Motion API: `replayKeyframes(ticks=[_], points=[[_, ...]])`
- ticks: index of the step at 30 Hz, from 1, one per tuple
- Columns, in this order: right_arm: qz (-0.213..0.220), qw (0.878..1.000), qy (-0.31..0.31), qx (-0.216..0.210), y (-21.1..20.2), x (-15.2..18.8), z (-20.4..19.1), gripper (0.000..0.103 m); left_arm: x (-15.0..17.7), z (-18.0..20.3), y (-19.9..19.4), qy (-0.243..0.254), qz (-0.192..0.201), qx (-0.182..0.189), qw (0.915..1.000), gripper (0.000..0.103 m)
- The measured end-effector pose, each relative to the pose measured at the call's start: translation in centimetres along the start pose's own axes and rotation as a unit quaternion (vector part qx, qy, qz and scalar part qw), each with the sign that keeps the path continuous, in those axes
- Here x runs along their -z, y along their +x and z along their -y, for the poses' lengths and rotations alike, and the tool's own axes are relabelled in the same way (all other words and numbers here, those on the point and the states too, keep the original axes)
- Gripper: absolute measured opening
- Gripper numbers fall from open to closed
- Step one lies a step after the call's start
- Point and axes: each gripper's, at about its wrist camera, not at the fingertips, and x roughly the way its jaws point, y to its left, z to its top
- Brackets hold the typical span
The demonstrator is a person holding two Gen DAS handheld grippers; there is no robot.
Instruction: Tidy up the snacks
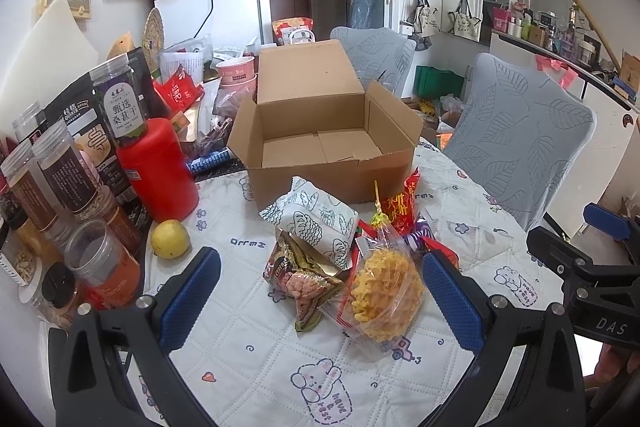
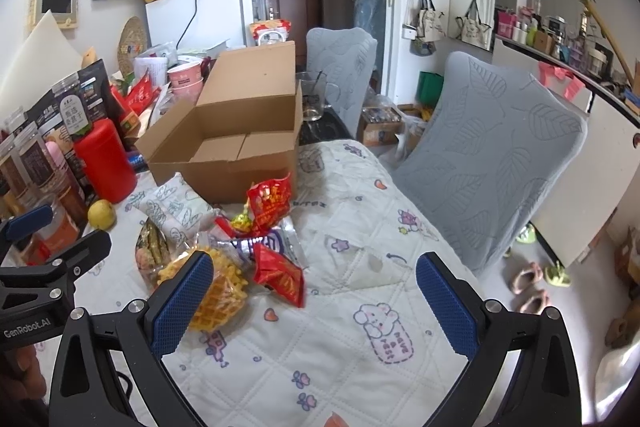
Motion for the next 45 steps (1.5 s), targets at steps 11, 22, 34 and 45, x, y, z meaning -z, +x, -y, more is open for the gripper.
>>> replayKeyframes(ticks=[11,22,34,45], points=[[0.006,1.000,-0.001,-0.003,-0.8,0.1,0.1,0.103,0.0,0.0,-0.6,-0.002,0.004,0.000,1.0000,0.103],[0.011,1.000,-0.001,-0.003,-1.5,0.1,0.1,0.103,0.1,0.1,-1.2,0.001,0.008,0.002,1.0000,0.103],[0.019,1.000,-0.002,-0.004,-2.5,0.3,0.0,0.103,0.3,0.3,-2.2,0.002,0.017,0.002,0.9999,0.103],[0.026,1.000,0.000,-0.014,-3.2,1.0,0.1,0.103,0.7,0.4,-3.2,-0.002,0.020,0.008,0.9998,0.103]])
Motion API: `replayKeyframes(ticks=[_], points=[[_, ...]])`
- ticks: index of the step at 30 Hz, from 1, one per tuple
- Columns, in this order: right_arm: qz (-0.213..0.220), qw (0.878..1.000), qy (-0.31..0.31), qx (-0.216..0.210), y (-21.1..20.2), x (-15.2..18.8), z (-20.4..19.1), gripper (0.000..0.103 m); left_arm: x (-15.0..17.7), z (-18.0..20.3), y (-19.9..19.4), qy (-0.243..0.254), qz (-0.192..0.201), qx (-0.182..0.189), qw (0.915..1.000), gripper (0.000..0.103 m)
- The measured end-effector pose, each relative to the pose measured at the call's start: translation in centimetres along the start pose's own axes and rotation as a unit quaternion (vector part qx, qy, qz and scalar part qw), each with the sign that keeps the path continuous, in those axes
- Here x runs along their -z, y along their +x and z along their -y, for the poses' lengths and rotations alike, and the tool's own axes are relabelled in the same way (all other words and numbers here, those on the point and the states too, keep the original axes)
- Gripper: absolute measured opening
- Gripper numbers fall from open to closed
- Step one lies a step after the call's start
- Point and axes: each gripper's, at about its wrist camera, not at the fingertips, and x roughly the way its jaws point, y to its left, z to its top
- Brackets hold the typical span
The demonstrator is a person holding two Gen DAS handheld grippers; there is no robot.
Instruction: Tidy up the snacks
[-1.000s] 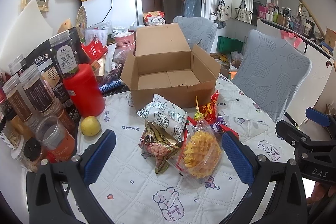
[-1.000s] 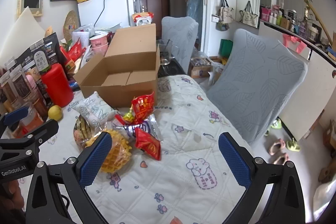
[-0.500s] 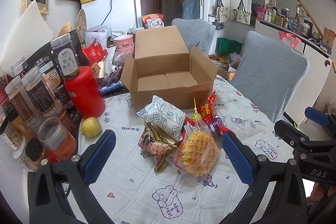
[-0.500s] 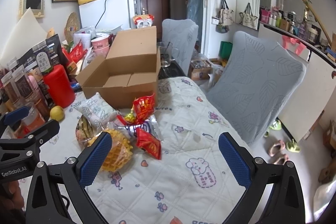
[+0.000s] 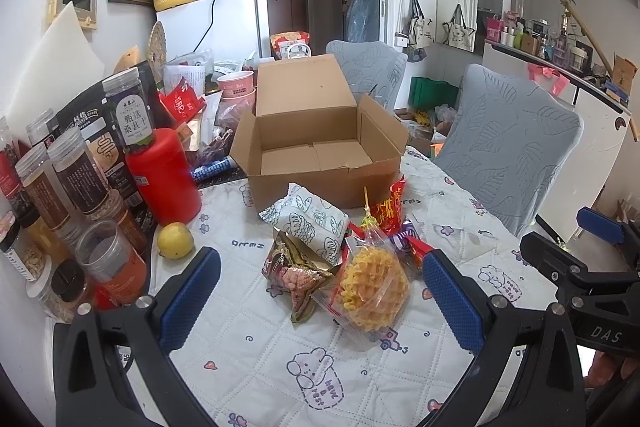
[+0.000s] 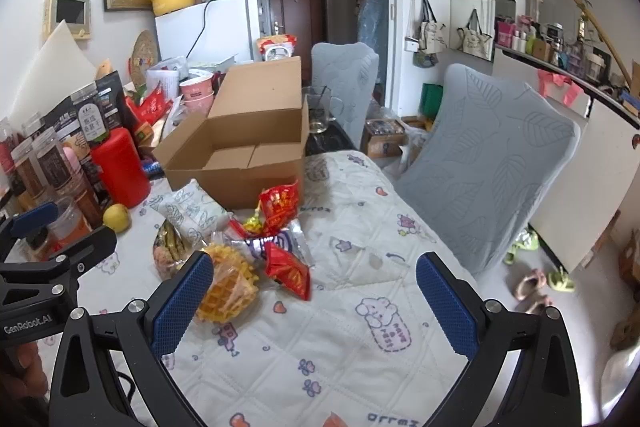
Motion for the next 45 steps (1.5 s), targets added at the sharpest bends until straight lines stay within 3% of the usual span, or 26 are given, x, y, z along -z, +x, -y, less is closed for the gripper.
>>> replayKeyframes(ticks=[10,25,36,45], points=[[-0.008,1.000,0.004,-0.028,0.3,1.9,0.2,0.103,1.7,0.0,0.4,-0.007,-0.016,0.004,0.9998,0.103],[-0.044,0.993,-0.007,-0.110,3.8,5.2,-1.5,0.103,5.3,-1.9,2.4,-0.024,-0.052,0.009,0.9983,0.103],[-0.073,0.988,-0.036,-0.128,8.2,6.4,-4.1,0.103,6.9,-5.0,5.1,-0.049,-0.080,0.005,0.9956,0.103],[-0.070,0.984,-0.090,-0.134,10.8,6.7,-8.0,0.103,7.2,-7.8,7.1,-0.066,-0.097,-0.004,0.9931,0.103]])
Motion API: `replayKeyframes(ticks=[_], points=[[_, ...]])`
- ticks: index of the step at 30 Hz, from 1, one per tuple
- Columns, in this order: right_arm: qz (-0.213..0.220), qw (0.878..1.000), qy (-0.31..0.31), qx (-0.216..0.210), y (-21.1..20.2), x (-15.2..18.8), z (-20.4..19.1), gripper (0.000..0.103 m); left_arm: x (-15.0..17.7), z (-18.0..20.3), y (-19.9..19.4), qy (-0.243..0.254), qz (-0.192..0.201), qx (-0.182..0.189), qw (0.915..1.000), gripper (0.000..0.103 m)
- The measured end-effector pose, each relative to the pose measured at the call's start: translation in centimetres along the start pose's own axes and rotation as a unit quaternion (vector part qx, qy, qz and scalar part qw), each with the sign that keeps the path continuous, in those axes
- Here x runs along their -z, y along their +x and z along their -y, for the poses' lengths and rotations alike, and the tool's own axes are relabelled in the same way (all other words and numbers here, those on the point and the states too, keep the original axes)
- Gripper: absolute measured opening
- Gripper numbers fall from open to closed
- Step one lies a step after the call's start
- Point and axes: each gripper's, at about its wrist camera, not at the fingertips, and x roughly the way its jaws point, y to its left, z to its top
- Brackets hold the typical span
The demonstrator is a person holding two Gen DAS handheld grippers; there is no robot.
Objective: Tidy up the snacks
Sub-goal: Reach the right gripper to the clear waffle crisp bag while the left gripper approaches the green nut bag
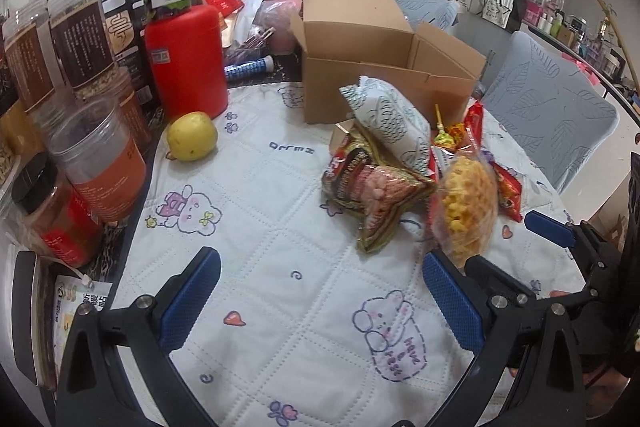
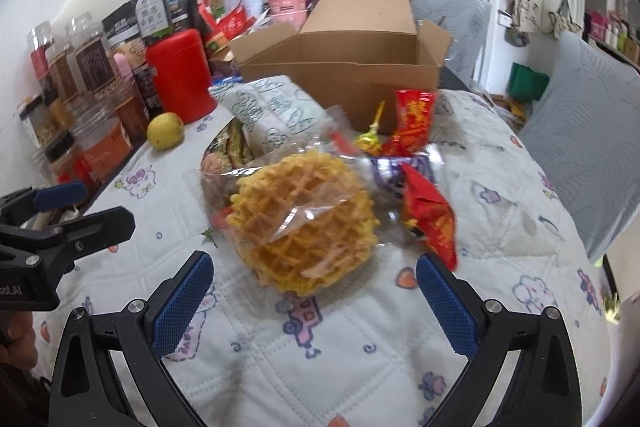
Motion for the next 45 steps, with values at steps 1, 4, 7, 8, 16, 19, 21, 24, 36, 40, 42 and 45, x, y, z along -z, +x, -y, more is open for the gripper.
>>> replayKeyframes(ticks=[1,4,7,8,16,19,21,24,36,40,42,45], points=[[-0.003,1.000,-0.008,-0.001,0.4,0.0,-0.5,0.103,0.0,-0.3,0.2,-0.002,-0.002,-0.001,1.0000,0.103],[-0.009,1.000,-0.026,0.010,1.5,-0.2,-1.6,0.103,0.1,-0.9,0.7,-0.008,-0.008,-0.002,0.9999,0.103],[-0.022,0.998,-0.044,0.036,2.6,-0.1,-2.4,0.103,0.1,-1.2,1.2,-0.011,-0.015,0.000,0.9998,0.103],[-0.029,0.997,-0.050,0.051,3.1,-0.1,-2.6,0.103,0.2,-1.2,1.4,-0.011,-0.017,0.002,0.9998,0.103],[0.004,0.995,-0.035,0.095,1.9,-0.1,-1.2,0.103,0.0,-0.7,1.4,-0.007,-0.014,0.021,0.9996,0.103],[0.029,0.993,-0.037,0.112,0.8,0.0,-0.8,0.103,-0.2,-0.5,1.3,-0.007,-0.009,0.022,0.9997,0.103],[0.038,0.992,-0.028,0.117,0.4,-0.3,-0.5,0.103,-0.3,-0.4,1.2,-0.008,-0.008,0.024,0.9996,0.103],[0.043,0.991,-0.005,0.130,-0.2,-0.4,0.3,0.100,-0.4,-0.2,1.1,-0.010,-0.007,0.026,0.9996,0.103],[0.062,0.986,0.060,0.140,-1.6,-0.6,3.9,0.060,-1.6,1.5,0.8,0.000,0.004,0.035,0.9994,0.103],[0.044,0.987,0.055,0.145,-0.5,-0.8,4.0,0.079,-2.2,2.3,1.2,0.007,0.004,0.040,0.9992,0.103],[0.039,0.986,0.046,0.156,0.0,-1.1,3.9,0.085,-2.4,2.6,1.4,0.010,0.003,0.041,0.9991,0.103],[0.031,0.987,0.017,0.159,1.0,-1.6,3.8,0.097,-2.9,2.9,1.9,0.012,-0.002,0.046,0.9989,0.103]])
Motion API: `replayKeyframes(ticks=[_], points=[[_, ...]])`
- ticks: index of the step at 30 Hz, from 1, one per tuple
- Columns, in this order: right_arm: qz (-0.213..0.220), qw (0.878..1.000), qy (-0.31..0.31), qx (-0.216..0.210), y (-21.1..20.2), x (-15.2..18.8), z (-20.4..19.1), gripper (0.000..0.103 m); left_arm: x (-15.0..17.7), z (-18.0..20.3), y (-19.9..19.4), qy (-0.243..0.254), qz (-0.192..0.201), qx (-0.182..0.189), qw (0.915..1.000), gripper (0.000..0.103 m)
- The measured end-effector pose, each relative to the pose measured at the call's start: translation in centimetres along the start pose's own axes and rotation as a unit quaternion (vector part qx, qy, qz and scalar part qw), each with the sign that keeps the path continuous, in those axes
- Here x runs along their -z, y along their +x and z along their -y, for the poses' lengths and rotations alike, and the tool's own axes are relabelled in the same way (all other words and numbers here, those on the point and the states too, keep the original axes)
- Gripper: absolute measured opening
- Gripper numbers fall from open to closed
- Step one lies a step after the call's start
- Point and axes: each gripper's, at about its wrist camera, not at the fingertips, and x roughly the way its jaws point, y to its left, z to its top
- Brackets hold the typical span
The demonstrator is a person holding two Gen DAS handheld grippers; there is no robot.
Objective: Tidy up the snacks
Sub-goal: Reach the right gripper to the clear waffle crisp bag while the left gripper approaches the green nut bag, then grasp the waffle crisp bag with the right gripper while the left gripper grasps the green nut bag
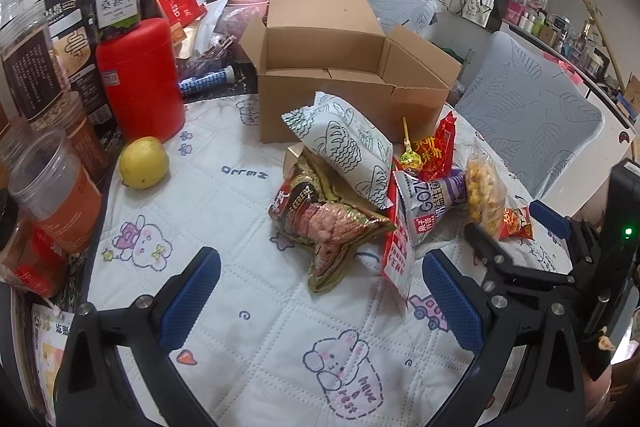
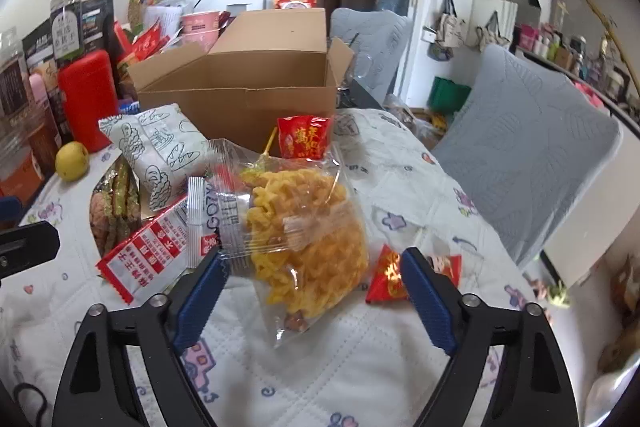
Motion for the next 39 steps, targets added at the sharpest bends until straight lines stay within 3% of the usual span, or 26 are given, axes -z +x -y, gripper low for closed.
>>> replayKeyframes(ticks=[1,9,16,18,20,23,26,31,39], points=[[-0.005,1.000,-0.017,-0.002,0.5,-0.2,-0.2,0.103,-0.2,0.1,0.2,0.001,-0.002,0.002,1.0000,0.103],[-0.051,0.996,-0.076,-0.013,4.9,-1.0,-1.0,0.103,-1.6,0.2,2.5,0.003,-0.017,0.018,0.9997,0.103],[-0.073,0.995,-0.007,-0.075,6.2,-1.0,1.0,0.101,-2.2,0.2,4.6,0.003,-0.035,0.024,0.9991,0.103],[-0.069,0.995,0.006,-0.072,5.9,-0.9,1.6,0.091,-2.2,0.1,5.3,0.002,-0.042,0.025,0.9988,0.103],[-0.065,0.997,0.009,-0.050,5.5,-0.7,2.1,0.062,-2.2,-0.1,5.8,-0.003,-0.050,0.027,0.9984,0.103],[-0.057,0.996,0.034,-0.053,5.1,-0.4,3.6,0.038,-2.2,-0.3,6.6,-0.015,-0.060,0.026,0.9977,0.103],[-0.058,0.995,0.054,-0.058,4.9,-0.3,4.9,0.031,-2.2,-0.2,7.3,-0.016,-0.069,0.003,0.9975,0.103],[-0.056,0.995,0.061,-0.062,4.6,-0.6,5.3,0.030,-2.5,-0.9,7.8,-0.046,-0.063,0.002,0.9969,0.102],[-0.044,0.995,0.066,-0.065,4.0,-1.3,5.4,0.028,-2.1,-0.9,7.6,-0.039,-0.060,0.004,0.9974,0.060]])
